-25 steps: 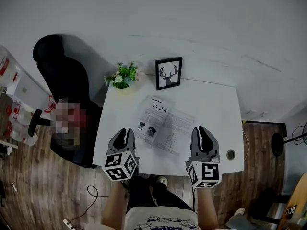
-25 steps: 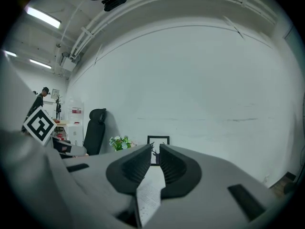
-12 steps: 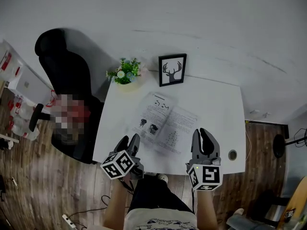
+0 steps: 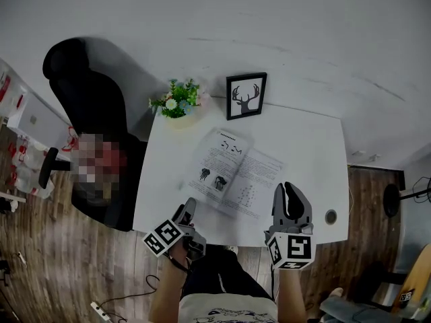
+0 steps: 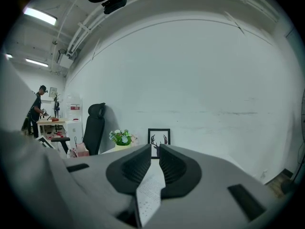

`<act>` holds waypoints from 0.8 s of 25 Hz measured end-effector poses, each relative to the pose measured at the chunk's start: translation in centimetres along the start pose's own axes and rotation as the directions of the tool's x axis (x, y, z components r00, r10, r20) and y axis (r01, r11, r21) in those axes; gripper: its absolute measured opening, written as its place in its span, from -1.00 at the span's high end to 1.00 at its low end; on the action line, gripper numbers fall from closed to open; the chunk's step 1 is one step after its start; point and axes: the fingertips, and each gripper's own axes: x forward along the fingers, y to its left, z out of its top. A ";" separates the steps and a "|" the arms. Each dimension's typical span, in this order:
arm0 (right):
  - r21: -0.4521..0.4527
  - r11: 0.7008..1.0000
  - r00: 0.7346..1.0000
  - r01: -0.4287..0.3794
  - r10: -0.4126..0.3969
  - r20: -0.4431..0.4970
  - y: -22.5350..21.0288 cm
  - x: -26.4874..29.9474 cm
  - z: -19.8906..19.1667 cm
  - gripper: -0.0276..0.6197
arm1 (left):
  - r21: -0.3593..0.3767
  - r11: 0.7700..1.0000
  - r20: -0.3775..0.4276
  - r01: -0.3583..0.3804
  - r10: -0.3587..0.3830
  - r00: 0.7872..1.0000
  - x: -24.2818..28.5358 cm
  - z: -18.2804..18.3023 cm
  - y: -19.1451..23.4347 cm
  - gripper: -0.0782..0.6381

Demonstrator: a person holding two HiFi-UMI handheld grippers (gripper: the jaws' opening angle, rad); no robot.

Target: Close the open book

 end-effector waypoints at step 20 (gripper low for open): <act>-0.024 0.998 0.997 0.059 -0.060 -0.049 -0.2 0.7 -1.7 0.77 | -0.188 0.982 -0.088 0.008 -0.025 0.996 4.5 -0.7 1.9 0.09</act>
